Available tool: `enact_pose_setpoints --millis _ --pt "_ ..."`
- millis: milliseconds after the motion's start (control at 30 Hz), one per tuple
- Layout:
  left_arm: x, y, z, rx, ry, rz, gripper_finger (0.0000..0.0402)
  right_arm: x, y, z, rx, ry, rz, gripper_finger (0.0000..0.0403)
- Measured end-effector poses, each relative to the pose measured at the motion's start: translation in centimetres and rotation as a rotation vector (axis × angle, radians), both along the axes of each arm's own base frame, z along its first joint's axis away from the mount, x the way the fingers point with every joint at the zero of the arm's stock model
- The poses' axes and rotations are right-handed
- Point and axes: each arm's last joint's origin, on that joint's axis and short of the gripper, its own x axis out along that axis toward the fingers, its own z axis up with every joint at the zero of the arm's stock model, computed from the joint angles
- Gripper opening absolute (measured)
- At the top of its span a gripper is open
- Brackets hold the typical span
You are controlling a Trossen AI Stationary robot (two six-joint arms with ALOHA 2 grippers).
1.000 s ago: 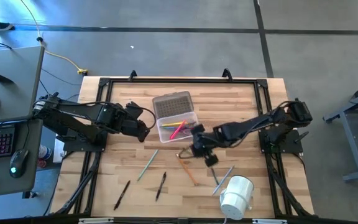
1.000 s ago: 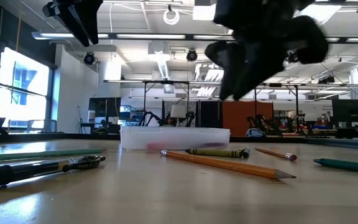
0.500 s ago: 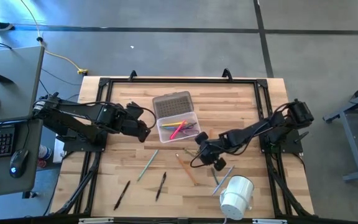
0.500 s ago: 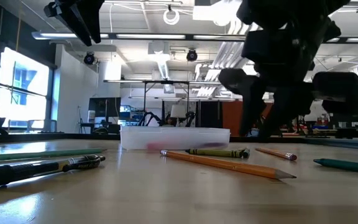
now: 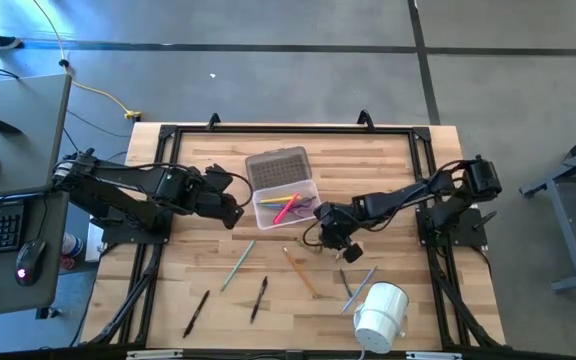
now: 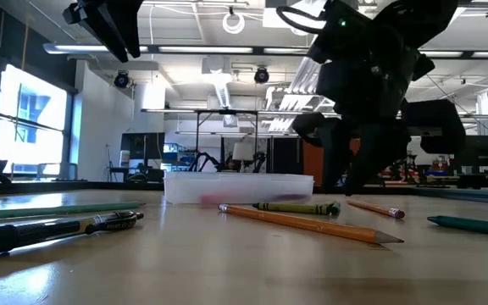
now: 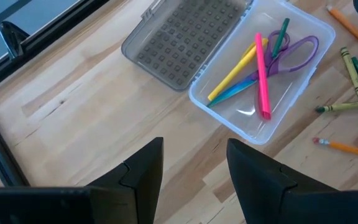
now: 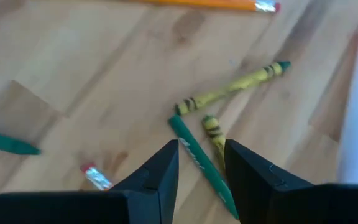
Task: Pick & place school supplies into a supply box
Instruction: Put the top green crayon into the supply box
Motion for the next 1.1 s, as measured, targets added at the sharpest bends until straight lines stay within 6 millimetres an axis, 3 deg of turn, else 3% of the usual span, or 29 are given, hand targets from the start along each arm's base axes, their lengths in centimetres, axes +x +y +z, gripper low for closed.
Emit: enact_pose_setpoints --millis 567,800,933,1100 --pt "0.0 0.0 0.0 0.007 0.000 -0.002 0.0211 0.6 -0.3 -2.4 0.000 0.039 0.067 0.0112" --pt "0.0 0.0 0.0 0.009 -0.001 -0.001 0.0211 0.6 -0.3 -2.5 0.018 0.057 0.054 0.0046" --pt "0.0 0.0 0.0 0.009 -0.001 -0.001 0.0211 1.0 0.0 -2.4 0.147 0.054 -0.049 0.0008" --pt "0.0 0.0 0.0 0.009 -0.001 -0.001 0.0211 1.4 1.3 -1.0 0.299 0.055 -0.050 0.0026"
